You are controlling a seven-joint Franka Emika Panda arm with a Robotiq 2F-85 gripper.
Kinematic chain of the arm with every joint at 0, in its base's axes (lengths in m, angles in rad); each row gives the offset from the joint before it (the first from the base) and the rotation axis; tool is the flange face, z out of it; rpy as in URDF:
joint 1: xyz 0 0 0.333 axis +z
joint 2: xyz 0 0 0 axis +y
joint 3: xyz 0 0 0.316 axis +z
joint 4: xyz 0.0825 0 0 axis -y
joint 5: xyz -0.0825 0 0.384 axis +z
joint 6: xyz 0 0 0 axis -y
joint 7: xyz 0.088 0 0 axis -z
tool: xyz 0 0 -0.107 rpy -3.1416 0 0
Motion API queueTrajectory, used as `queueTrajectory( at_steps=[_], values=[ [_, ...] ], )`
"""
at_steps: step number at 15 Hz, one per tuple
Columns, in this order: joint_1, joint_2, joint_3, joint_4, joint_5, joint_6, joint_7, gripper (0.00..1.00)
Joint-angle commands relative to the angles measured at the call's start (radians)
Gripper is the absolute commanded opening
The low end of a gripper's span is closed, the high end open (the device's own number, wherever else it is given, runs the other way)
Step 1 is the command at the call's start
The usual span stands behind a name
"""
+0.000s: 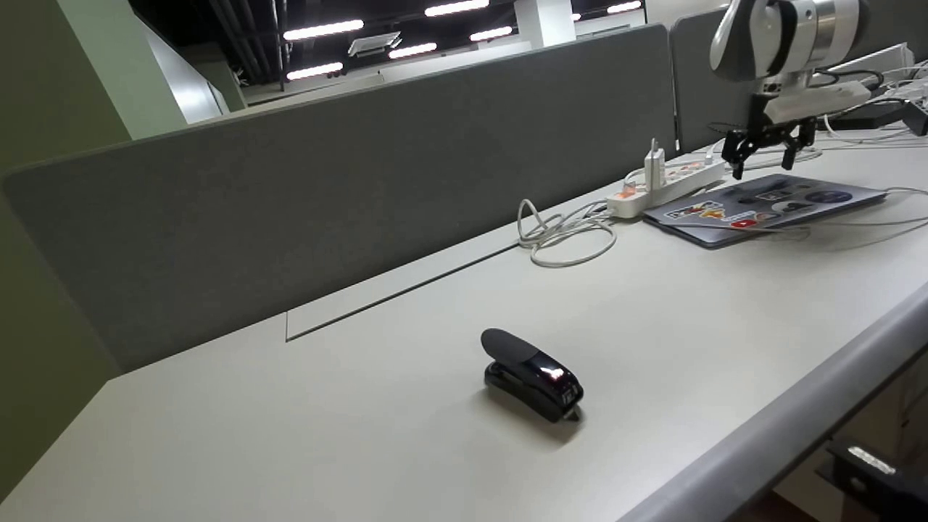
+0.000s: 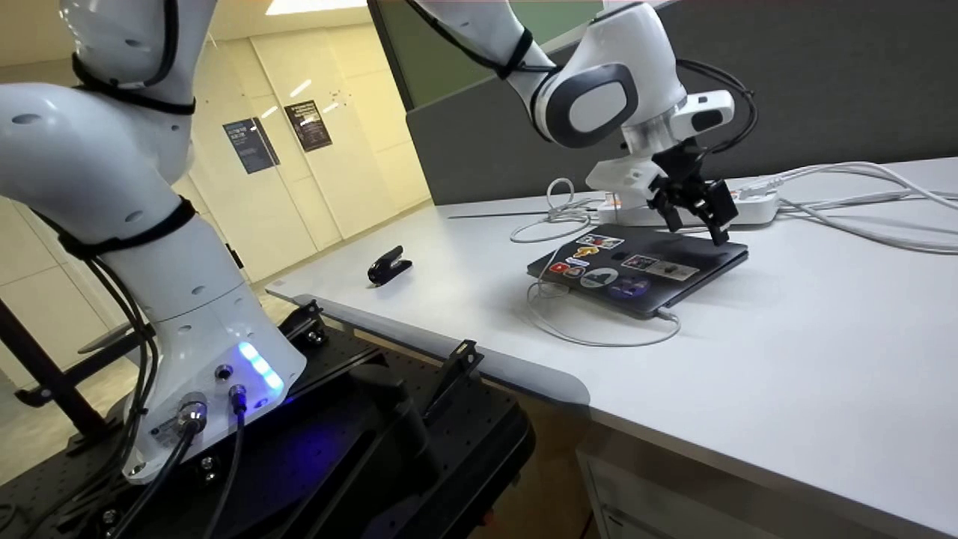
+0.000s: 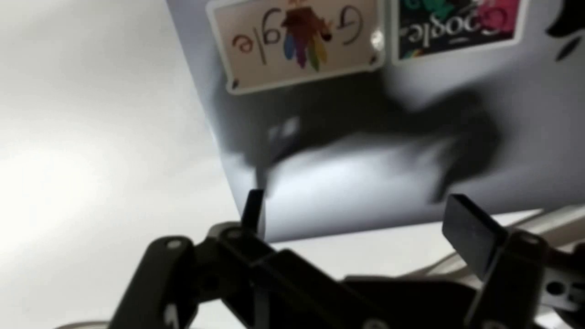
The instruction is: Close the laptop
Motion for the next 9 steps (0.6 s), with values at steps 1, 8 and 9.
queueTrajectory(
  at_steps=[1,8,9],
  values=[
    [0.033,-0.227,-0.023,-0.183,-0.009,-0.036,0.056,1.00],
    [0.147,-0.551,-0.134,-0.419,-0.034,-0.180,0.125,1.00],
    [0.171,-0.579,-0.163,-0.441,-0.060,-0.210,0.151,1.00]
  ],
)
